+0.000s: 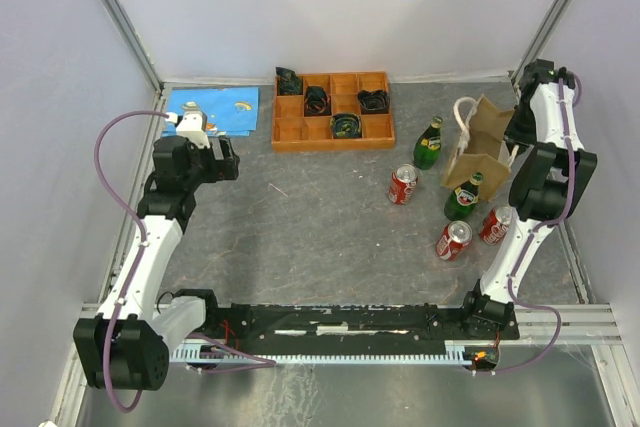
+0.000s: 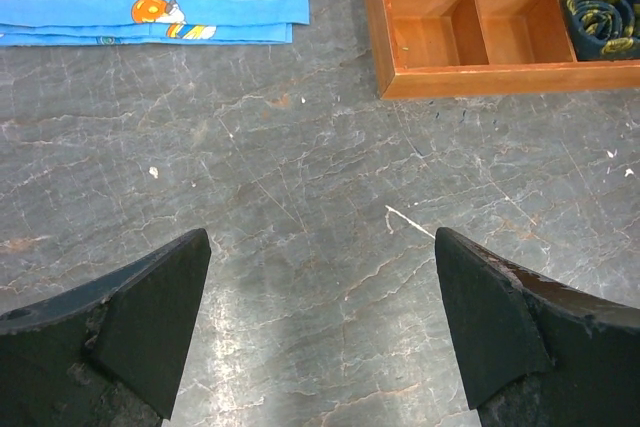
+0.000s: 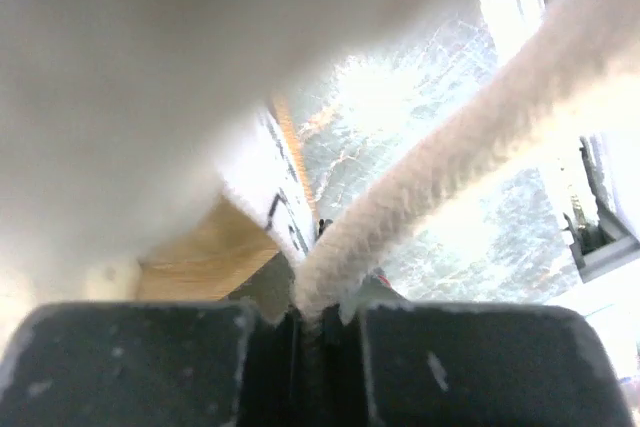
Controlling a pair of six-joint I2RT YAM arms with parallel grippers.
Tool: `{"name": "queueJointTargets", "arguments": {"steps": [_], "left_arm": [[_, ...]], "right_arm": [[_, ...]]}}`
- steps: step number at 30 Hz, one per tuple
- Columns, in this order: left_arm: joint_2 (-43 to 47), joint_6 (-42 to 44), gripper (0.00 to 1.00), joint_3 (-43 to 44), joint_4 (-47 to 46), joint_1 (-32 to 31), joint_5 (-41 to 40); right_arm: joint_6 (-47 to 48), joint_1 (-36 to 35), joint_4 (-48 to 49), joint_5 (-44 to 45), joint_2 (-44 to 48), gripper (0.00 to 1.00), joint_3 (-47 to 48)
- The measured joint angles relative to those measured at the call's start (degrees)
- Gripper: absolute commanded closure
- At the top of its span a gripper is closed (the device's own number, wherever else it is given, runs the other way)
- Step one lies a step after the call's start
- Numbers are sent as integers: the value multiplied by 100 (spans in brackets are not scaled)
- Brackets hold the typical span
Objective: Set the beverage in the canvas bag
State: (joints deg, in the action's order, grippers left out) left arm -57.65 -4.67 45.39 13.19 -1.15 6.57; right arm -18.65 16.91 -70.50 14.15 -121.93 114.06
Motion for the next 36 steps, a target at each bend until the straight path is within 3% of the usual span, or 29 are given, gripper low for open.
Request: {"name": "queueJointTargets", "arguments": {"steps": [7,16,24,29,36], "left_arm": [[0,0,1,118,15,0,4],[0,-2,1,317,39,0,-2],[111,-55,1,348,177,0,-9],[293,-278,1,348,291,0,-271],[520,-789,1,254,516,85,-802]], "right_arm": [[-52,0,-79,-243,131,100,343],[-385,2,-422,-938,769,100,2973],[-1329,-170,120,-2232,2214,100,1956],[-1646,-1113,289,-2549,2221,100,1954],[-1869,-3254,457,-2146,2334,100,1674]]}}
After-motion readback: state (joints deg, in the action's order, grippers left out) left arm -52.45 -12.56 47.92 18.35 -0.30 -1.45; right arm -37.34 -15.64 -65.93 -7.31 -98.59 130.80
